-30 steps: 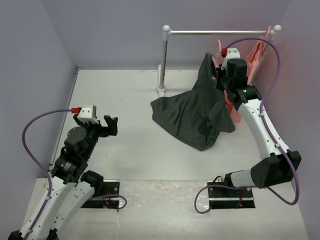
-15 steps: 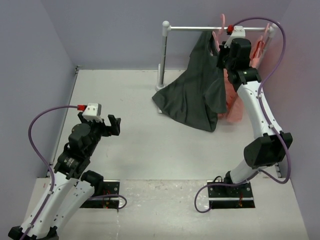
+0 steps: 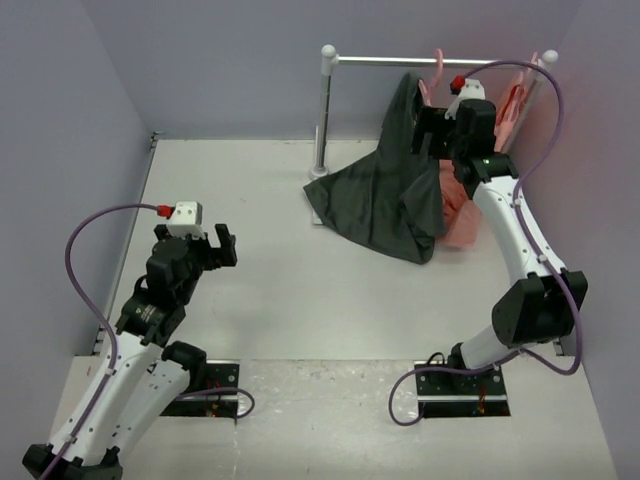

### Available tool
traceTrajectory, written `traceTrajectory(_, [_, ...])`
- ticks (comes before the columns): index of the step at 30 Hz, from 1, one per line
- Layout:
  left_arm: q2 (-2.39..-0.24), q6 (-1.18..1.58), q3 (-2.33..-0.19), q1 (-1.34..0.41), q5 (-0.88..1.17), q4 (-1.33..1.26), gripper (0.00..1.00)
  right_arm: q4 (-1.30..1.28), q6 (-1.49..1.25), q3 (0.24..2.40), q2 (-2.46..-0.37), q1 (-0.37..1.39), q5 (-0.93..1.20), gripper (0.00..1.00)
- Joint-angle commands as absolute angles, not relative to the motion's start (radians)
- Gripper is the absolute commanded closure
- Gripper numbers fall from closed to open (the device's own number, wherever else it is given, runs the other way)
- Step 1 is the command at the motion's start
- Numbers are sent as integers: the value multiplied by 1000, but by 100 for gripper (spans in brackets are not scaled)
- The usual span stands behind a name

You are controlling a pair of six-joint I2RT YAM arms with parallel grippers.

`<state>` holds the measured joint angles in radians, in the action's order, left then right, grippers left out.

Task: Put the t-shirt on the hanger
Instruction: Place the hanger at the clothesline, then reset both arms

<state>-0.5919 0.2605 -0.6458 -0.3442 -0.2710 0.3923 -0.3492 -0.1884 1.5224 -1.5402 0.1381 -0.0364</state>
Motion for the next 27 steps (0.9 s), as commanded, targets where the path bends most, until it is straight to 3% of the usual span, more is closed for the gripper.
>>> traceTrajectory(1, [-696, 348, -713, -228, -377, 438, 0, -314, -245, 1373, -1233, 137, -17, 1])
traceTrajectory(5, [-721, 409, -729, -101, -379, 462, 0, -350, -255, 1202, -966, 137, -49, 1])
traceTrajectory(11, [-629, 389, -676, -94, -385, 414, 0, -459, -203, 961, -581, 140, -109, 1])
traceTrajectory(14, [-595, 351, -664, -94, -362, 390, 0, -469, -194, 869, -495, 140, -71, 1])
traceTrajectory(27, [-552, 270, -677, -94, -267, 390, 0, -414, -248, 779, -496, 140, -13, 1])
